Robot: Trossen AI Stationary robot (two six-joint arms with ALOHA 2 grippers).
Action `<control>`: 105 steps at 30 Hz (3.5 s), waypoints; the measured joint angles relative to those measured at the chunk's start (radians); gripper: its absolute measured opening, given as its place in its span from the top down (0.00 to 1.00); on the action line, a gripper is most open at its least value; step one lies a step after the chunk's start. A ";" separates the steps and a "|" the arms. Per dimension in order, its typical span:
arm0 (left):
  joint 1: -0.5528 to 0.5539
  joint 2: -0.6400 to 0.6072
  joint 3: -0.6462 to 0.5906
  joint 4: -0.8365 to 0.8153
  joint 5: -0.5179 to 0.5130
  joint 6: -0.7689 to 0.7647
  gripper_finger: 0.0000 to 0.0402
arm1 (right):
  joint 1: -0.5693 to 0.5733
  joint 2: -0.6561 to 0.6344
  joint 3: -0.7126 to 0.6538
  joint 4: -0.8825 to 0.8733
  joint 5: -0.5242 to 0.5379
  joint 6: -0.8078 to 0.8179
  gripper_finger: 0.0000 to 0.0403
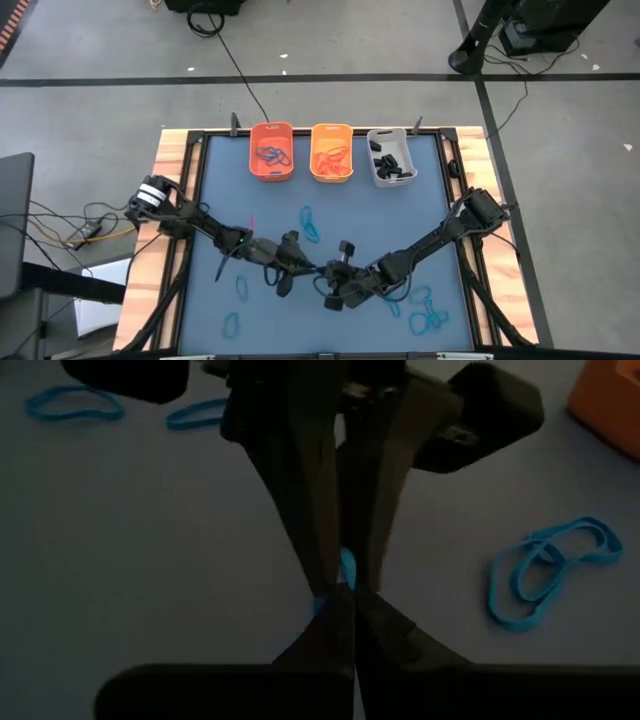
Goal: Sort rubber bands into baskets
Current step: Put the blue rubber band into the orange bin
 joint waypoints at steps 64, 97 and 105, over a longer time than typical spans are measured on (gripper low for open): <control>1.038 -0.550 -0.007 -0.702 -0.067 0.288 0.82 | -0.084 -0.002 0.000 -0.467 -0.020 0.397 0.43; 0.692 -0.602 -0.008 -0.829 -0.024 0.310 0.66 | -0.042 -0.002 -0.056 -0.150 -0.034 0.187 0.43; 0.310 -0.759 -0.008 -1.210 -0.242 0.021 0.69 | 0.001 -0.002 -0.055 0.051 -0.100 0.126 0.43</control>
